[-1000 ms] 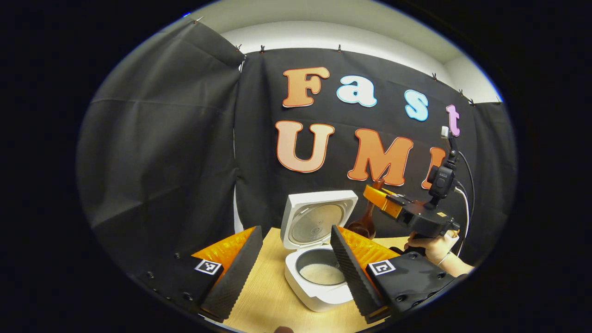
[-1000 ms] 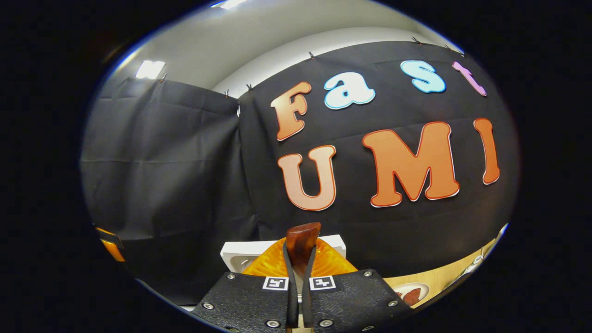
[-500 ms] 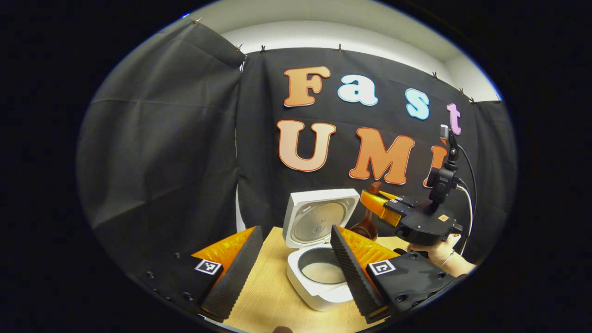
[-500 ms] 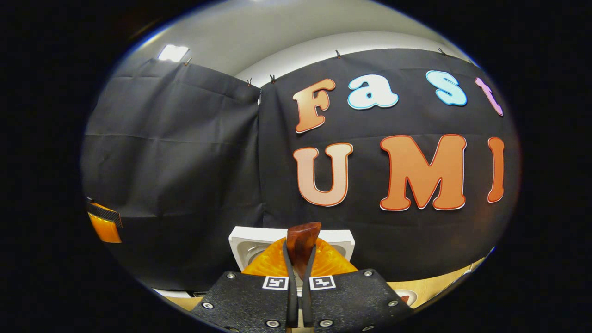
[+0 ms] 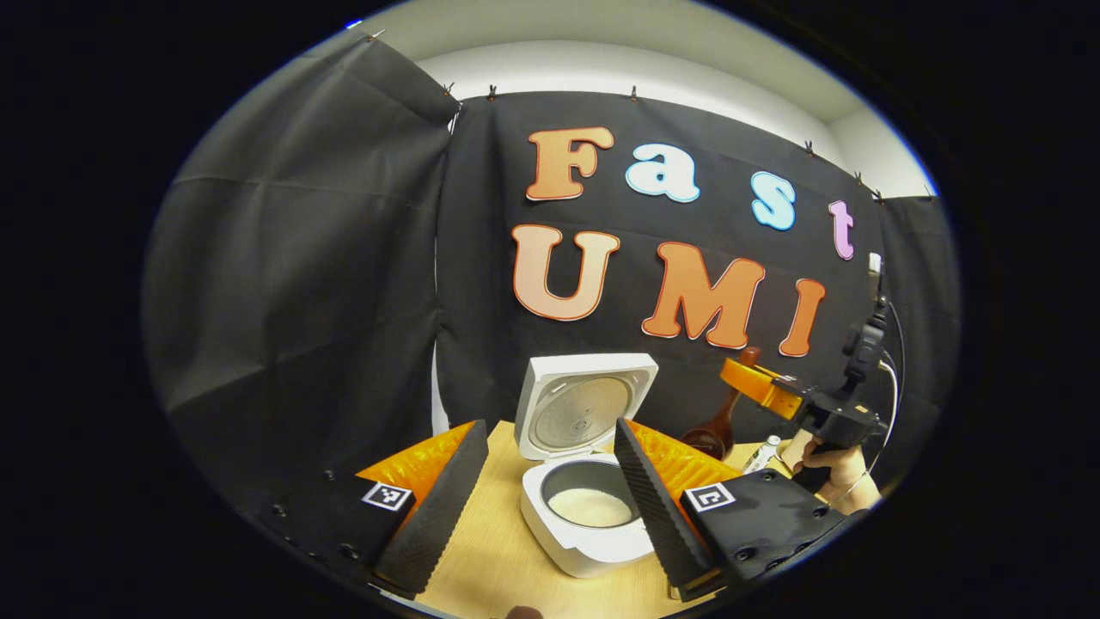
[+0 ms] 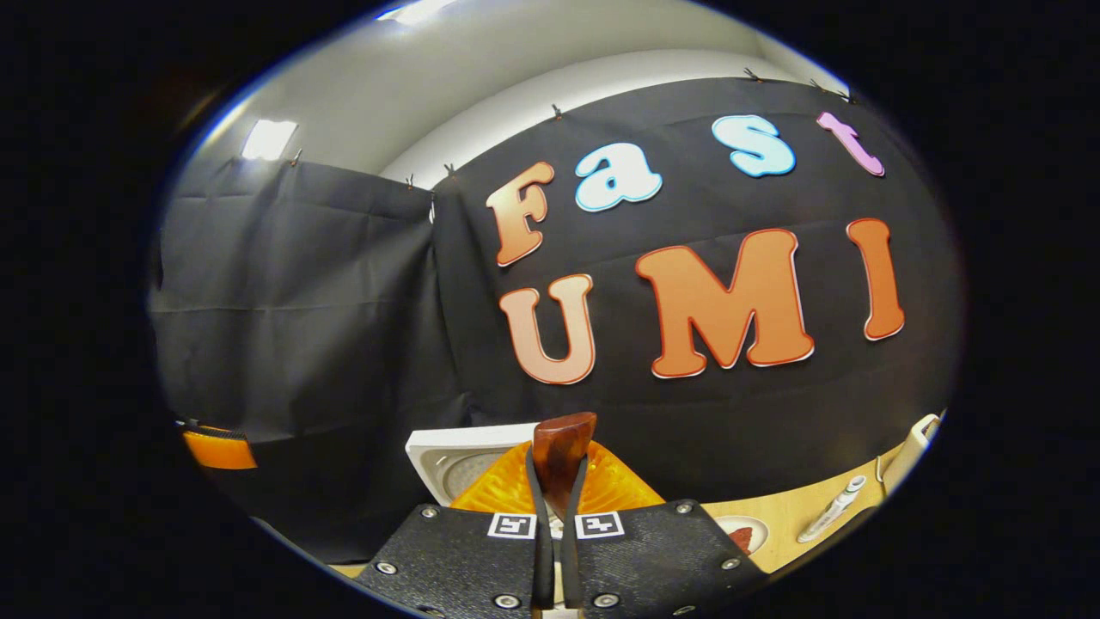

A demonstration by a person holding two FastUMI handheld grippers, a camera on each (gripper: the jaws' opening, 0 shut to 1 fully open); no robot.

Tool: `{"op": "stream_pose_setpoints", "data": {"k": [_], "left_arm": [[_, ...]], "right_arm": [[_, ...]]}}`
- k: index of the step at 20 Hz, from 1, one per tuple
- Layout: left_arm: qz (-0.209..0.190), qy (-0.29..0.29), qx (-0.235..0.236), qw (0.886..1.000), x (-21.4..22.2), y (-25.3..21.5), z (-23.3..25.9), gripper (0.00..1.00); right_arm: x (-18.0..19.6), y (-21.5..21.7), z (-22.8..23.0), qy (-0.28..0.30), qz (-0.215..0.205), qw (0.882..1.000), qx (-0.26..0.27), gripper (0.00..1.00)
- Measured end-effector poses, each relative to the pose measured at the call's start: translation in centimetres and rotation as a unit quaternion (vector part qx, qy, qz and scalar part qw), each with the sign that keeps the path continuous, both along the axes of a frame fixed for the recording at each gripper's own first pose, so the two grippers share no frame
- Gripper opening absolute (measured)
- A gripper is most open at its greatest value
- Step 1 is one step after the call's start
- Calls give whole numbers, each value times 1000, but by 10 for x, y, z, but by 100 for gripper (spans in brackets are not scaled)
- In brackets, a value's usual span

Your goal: Close the left gripper, press the button to open the rice cooker; take a wooden spoon from the chopstick holder with the right hand, scoop a spoonful of rice and pour it into the rice cooker, then put the wooden spoon back into the chopstick holder.

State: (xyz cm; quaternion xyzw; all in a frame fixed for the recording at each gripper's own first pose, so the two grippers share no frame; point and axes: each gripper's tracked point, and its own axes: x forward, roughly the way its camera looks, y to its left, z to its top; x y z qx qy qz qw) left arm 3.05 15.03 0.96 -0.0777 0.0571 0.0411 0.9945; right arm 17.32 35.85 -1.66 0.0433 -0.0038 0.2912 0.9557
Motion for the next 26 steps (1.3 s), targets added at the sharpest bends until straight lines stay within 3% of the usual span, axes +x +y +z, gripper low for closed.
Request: {"op": "stream_pose_setpoints", "data": {"k": [8, 16, 21, 26], "left_arm": [[10, -11, 3, 1000, -6, 5, 6, 100], [-11, -17, 8, 1000, -3, -19, 12, 100], [-26, -20, 14, 999, 2, -38, 16, 100], [-29, -12, 17, 999, 2, -47, 11, 100]], "right_arm": [[-28, -139, -8, 14, -97, 995, 15, 2], [-69, -272, -51, 47, -203, 978, 24, 3], [-92, -332, -89, 73, -255, 964, 33, 3], [-99, -362, -132, 99, -283, 953, 47, 3]]}}
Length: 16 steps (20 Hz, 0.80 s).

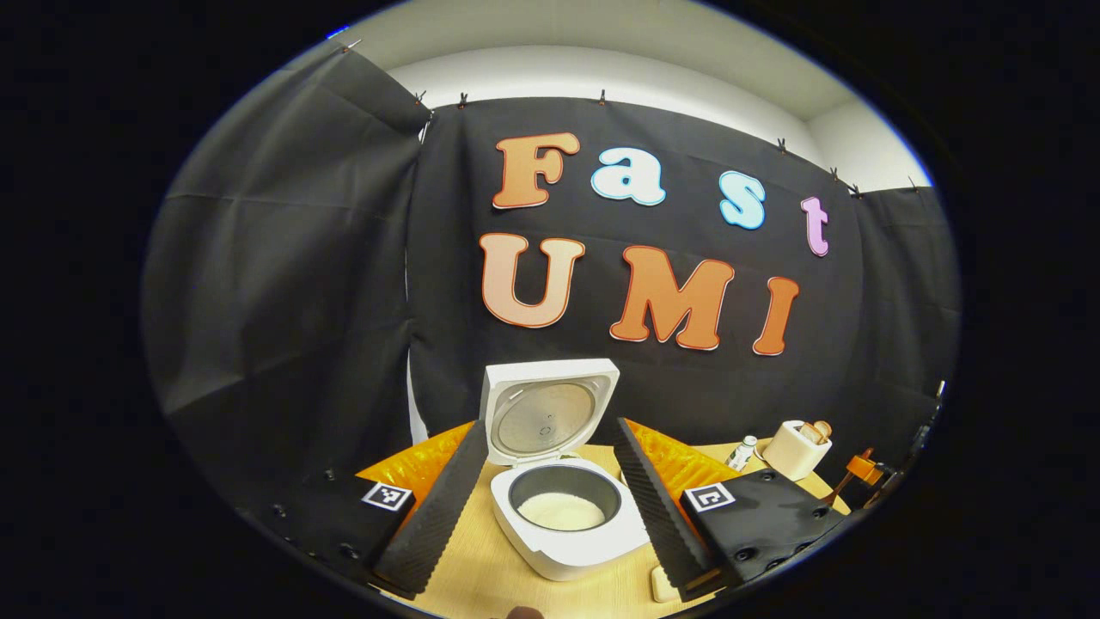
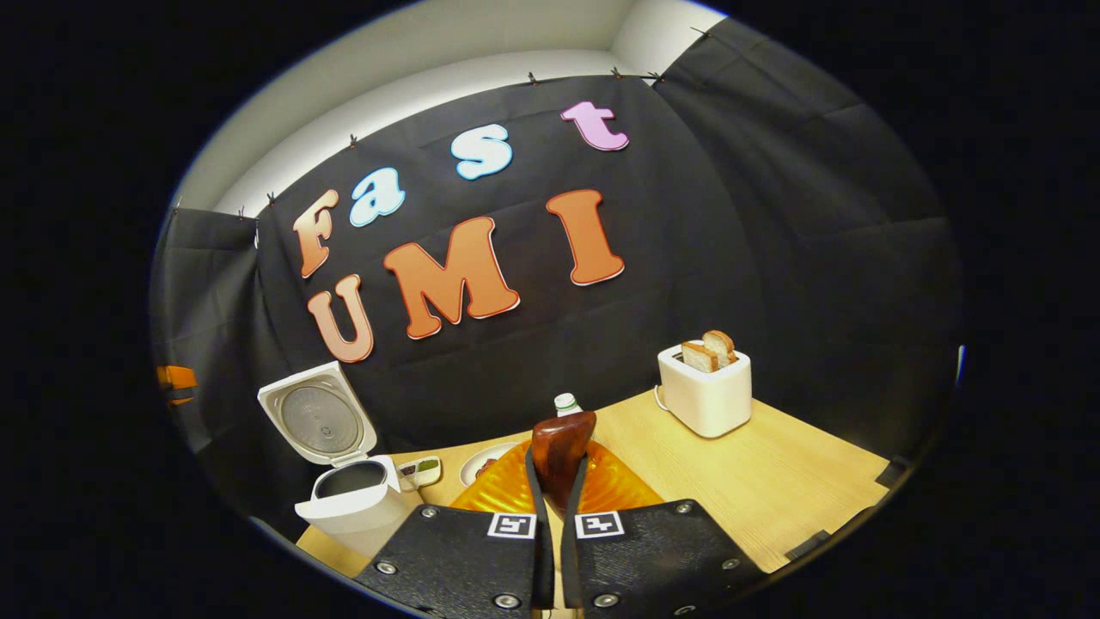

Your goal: Close the left gripper, press the button to open the rice cooker; take a wooden spoon from the chopstick holder with the right hand, scoop a spoonful of rice and pour it into the rice cooker, then put the wooden spoon back into the chopstick holder.

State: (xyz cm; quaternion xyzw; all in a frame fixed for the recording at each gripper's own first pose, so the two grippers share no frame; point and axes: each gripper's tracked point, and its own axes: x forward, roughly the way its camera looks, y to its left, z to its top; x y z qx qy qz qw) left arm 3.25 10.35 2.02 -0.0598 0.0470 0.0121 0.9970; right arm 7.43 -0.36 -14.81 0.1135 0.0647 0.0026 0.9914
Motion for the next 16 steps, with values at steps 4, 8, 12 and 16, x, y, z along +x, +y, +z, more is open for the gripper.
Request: {"op": "stream_pose_setpoints", "data": {"k": [4, 8, 12, 16], "left_arm": [[8, -2, 14, 1000, -3, -2, 1, 99], [7, 5, -5, 1000, -5, -7, -4, 100], [16, 4, -9, 1000, -7, -4, -5, 99], [29, 5, 0, 1000, -5, -2, -6, 99]], "right_arm": [[4, -15, -37, 22, -12, 1000, 13, 3], [12, -15, -67, 38, -7, 999, 20, 3], [21, -16, -93, 50, -2, 998, 38, 3], [15, -23, -117, 66, -6, 996, 60, 2]]}}
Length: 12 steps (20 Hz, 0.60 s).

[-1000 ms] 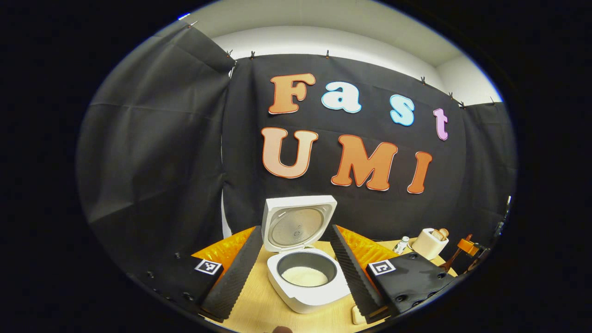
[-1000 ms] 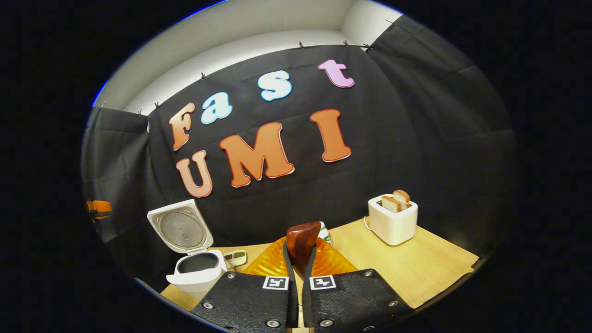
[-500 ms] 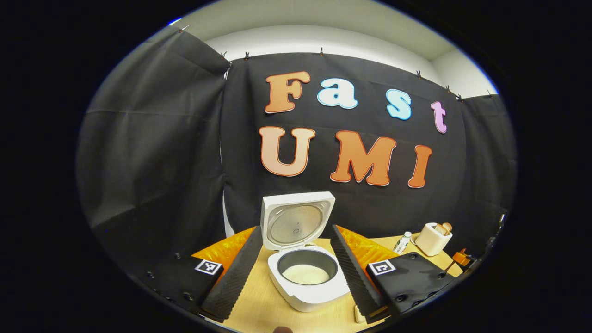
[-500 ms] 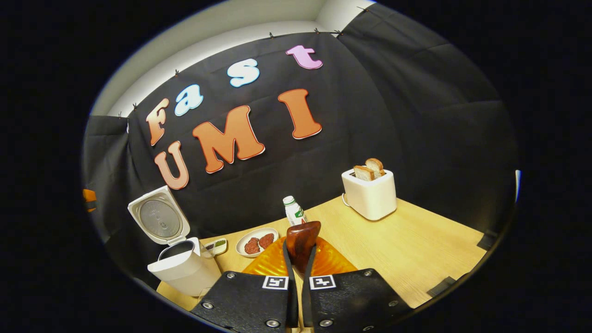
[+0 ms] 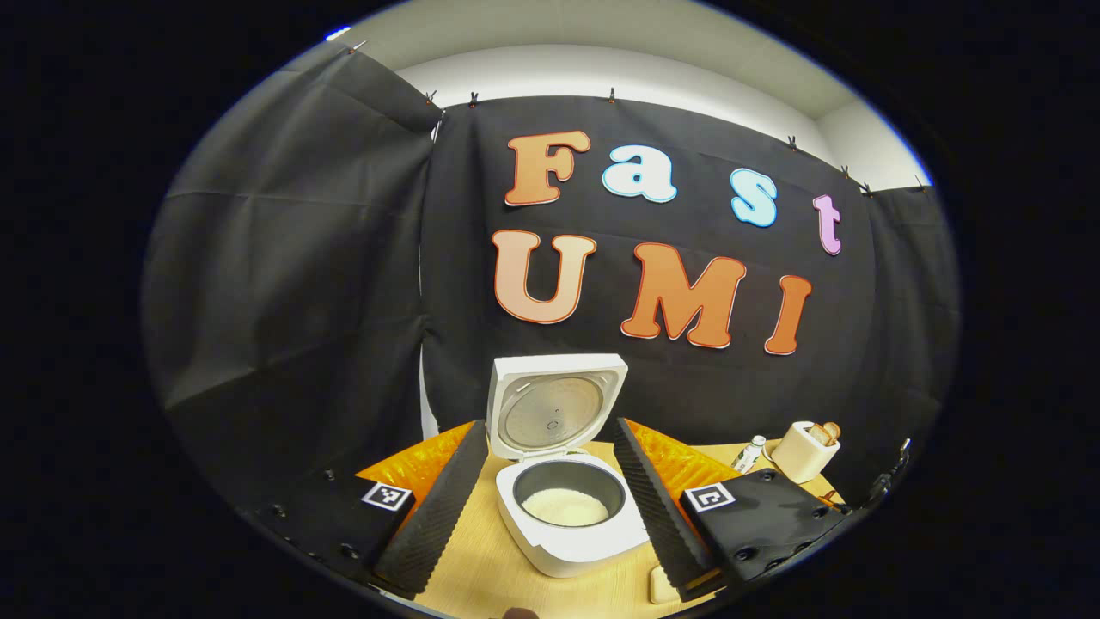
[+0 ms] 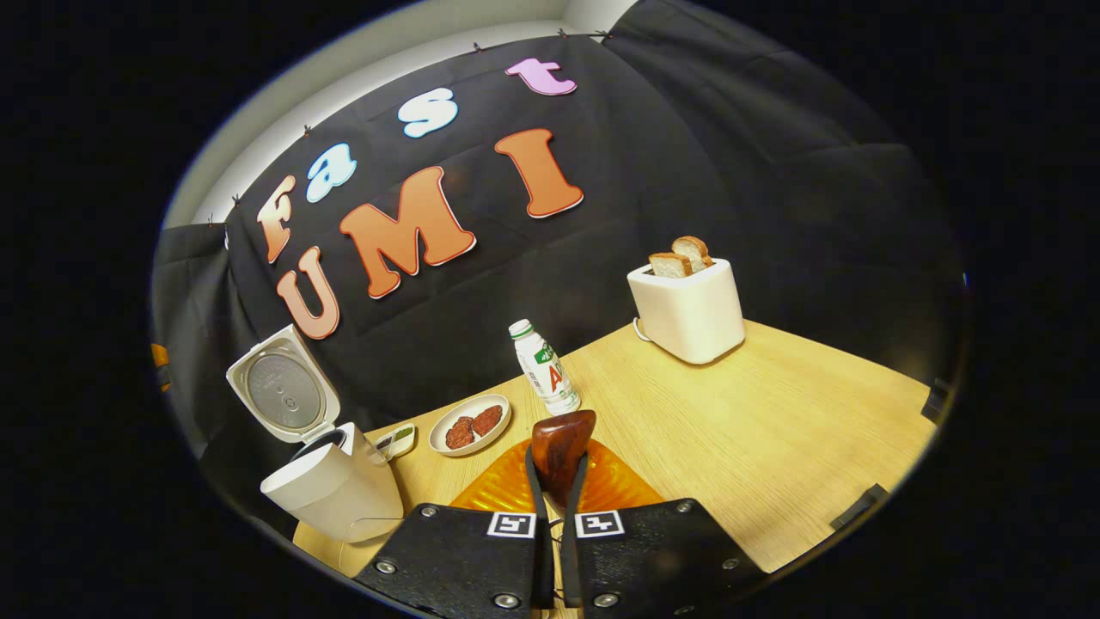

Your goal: Close the left gripper, press the button to open the rice cooker; take a wooden spoon from the chopstick holder with the right hand, scoop a spoonful of rice and pour it into the rice cooker, then put the wooden spoon back into the chopstick holder.

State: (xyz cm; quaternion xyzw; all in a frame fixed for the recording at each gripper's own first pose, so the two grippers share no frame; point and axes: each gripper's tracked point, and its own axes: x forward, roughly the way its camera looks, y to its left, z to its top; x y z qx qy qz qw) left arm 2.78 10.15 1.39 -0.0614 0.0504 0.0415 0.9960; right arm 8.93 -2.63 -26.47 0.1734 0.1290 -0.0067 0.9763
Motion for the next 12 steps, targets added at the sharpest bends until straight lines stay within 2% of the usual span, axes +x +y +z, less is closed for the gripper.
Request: {"op": "stream_pose_setpoints", "data": {"k": [3, 6, 7, 10, 12], "left_arm": [[-5, 2, -4, 1000, 5, -6, 1, 100], [-10, -7, -3, 1000, 13, -12, 5, 100], [-5, -8, 0, 1000, 15, -10, 6, 100], [-6, -11, 7, 1000, 23, -15, 13, 100], [-9, -15, 5, 1000, 28, -20, 17, 100]], "right_arm": [[-1, -9, 0, 1, -18, 1000, 17, 4], [-11, -21, -3, 24, -26, 999, 39, 12], [-18, -20, -3, 30, -26, 999, 33, 18], [-28, -34, -9, 54, -40, 998, -21, 25], [-37, -34, -5, 71, -30, 997, -26, 49]]}}
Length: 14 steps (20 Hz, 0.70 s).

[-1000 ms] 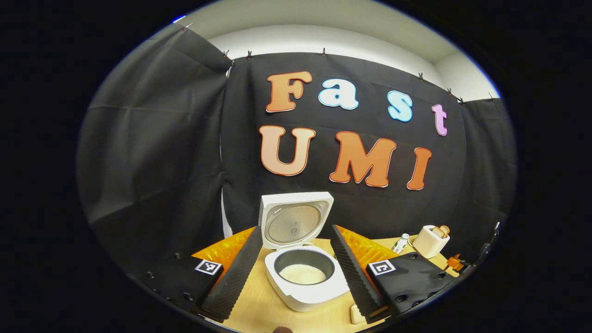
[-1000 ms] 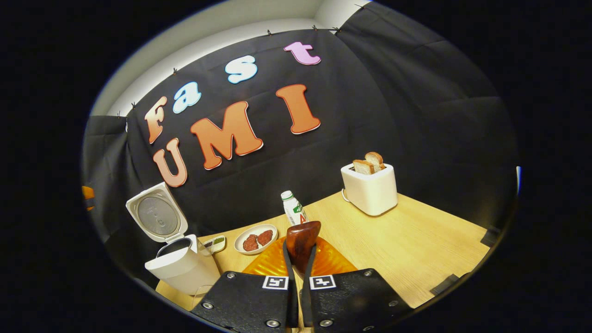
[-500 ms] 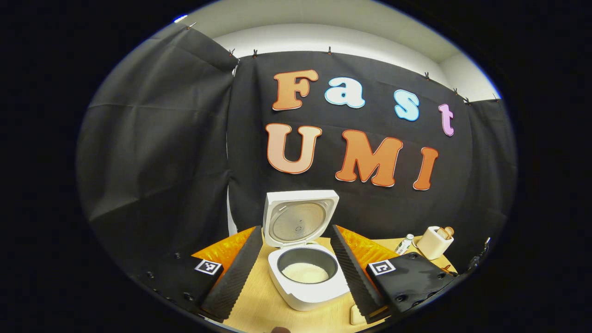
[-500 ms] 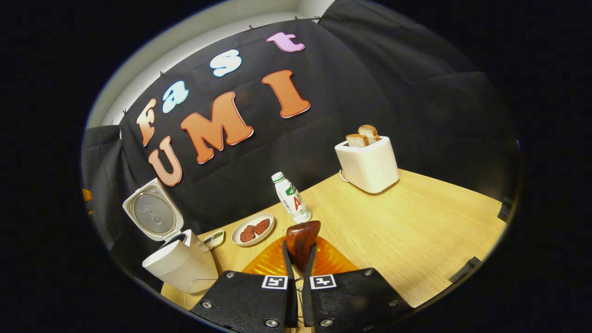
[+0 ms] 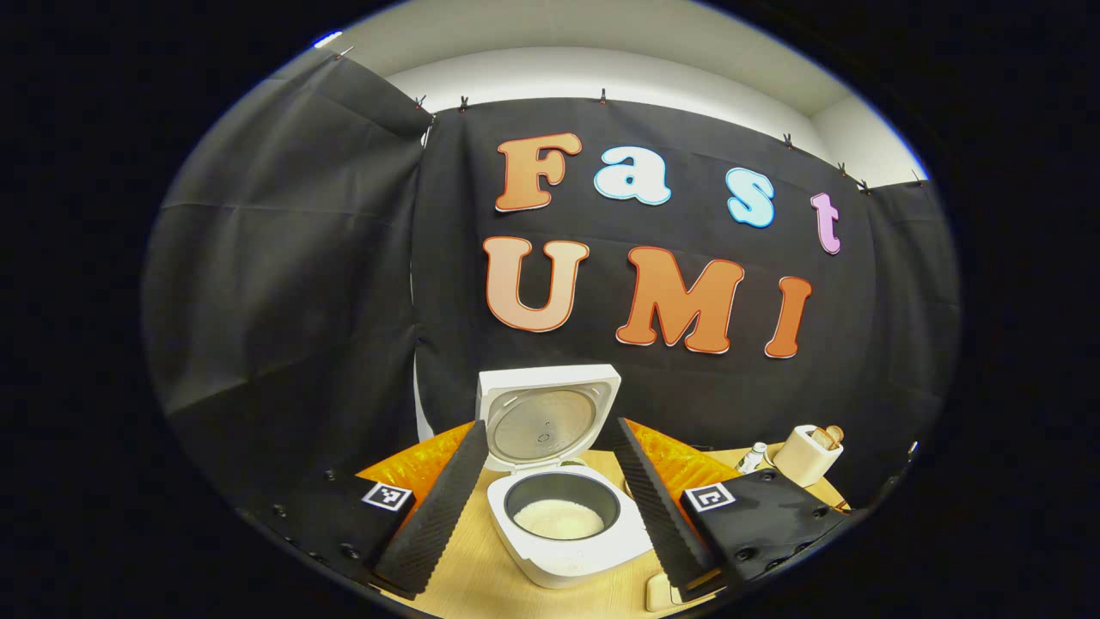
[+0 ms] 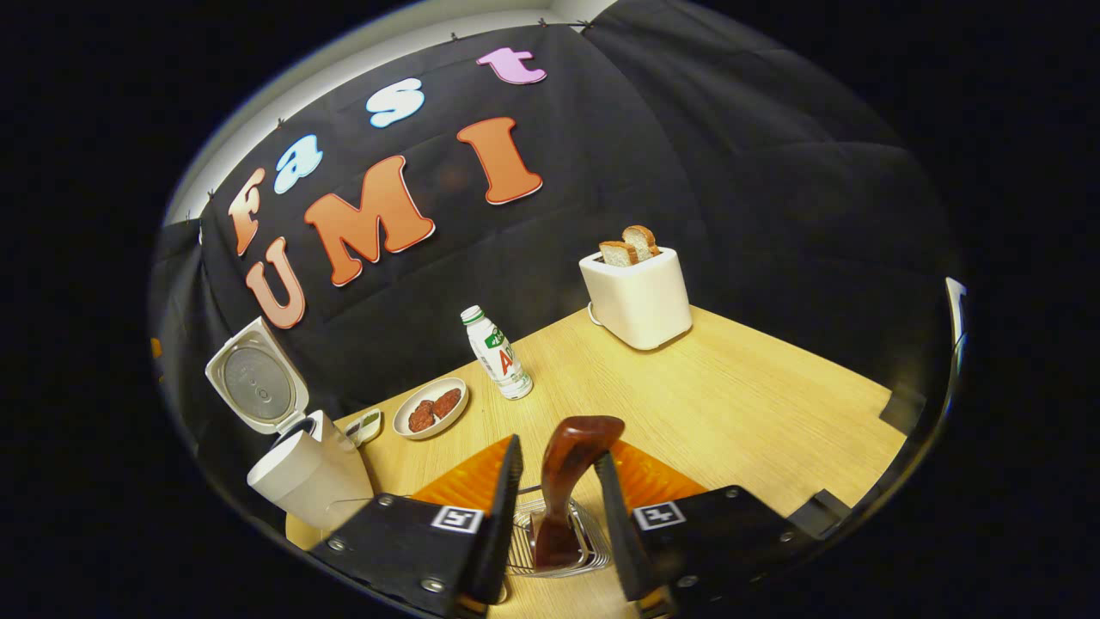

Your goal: Close the left gripper, press the button to open the rice cooker; take a wooden spoon from the chopstick holder with the right hand, scoop a spoonful of rice and pour it into the rice cooker, then put the wooden spoon back into the chopstick holder.

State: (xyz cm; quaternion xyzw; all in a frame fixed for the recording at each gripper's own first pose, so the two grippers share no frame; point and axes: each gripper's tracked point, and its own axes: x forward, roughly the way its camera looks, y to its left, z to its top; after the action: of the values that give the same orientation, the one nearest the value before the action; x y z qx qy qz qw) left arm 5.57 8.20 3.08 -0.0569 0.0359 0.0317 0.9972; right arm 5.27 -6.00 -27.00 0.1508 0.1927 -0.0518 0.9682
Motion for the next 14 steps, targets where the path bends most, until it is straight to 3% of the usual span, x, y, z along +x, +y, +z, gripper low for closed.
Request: {"op": "stream_pose_setpoints", "data": {"k": [2, 3, 9, 14], "left_arm": [[-6, -5, -2, 1000, 7, -5, 6, 100], [-7, -10, -3, 1000, 12, -6, 11, 100], [-7, -28, 21, 999, 55, -2, 48, 99], [-18, -43, 4, 999, 108, 2, 80, 99]], "right_arm": [[-10, -5, 6, 16, -9, 1000, -12, 86], [-12, -9, 9, 20, -17, 999, -27, 95], [-41, 6, 56, 15, 11, 998, -67, 95], [-48, 10, 74, 5, 12, 999, -45, 95]]}}
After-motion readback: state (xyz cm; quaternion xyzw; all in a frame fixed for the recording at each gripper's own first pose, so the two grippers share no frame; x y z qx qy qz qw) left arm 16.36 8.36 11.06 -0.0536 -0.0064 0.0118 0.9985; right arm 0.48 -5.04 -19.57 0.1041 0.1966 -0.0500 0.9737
